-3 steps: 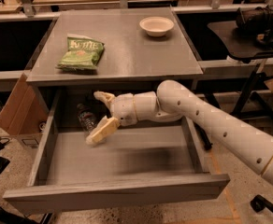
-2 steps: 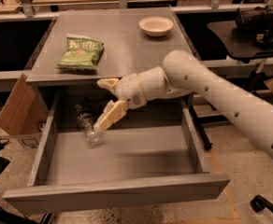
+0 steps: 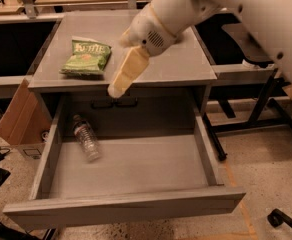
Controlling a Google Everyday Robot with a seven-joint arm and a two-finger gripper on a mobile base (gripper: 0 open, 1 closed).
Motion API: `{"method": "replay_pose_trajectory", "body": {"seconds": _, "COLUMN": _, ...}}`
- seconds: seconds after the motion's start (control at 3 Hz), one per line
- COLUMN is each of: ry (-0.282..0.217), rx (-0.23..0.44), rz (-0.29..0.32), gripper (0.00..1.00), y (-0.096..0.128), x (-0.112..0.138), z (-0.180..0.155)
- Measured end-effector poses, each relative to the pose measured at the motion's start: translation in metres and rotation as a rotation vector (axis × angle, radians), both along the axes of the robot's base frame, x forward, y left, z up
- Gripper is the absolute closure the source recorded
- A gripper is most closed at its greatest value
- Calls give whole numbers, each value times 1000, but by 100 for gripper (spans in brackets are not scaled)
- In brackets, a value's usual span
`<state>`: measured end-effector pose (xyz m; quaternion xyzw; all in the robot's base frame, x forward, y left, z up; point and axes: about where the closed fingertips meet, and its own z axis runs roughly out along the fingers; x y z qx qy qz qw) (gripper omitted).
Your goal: Place water bottle into top drawer
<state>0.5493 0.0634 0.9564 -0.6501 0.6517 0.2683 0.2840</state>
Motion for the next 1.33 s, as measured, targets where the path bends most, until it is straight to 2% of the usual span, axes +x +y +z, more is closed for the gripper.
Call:
{"method": "replay_pose_trajectory", "body": {"seconds": 0.33, "ry": 45, "rx": -81, "rz": -72, "gripper": 0, "y": -26, "x": 5, "z": 8}}
{"method": "replay_pose_trajectory", "body": {"seconds": 0.67, "ry": 32, "rx": -98, "rz": -75, "gripper": 0, "y": -25, "x": 7, "z": 4}}
{"method": "replay_pose_trajectory", "body": {"seconds": 1.0, "ry": 4, "rx": -216, "rz": -124, "gripper": 0, "y": -55, "x": 22, "z": -5}}
{"method": "replay_pose_trajectory", "body": {"seconds": 1.33, "ry": -54, "rx": -383, "rz": -183, "gripper": 0, "y": -115, "x": 29, "z": -11}}
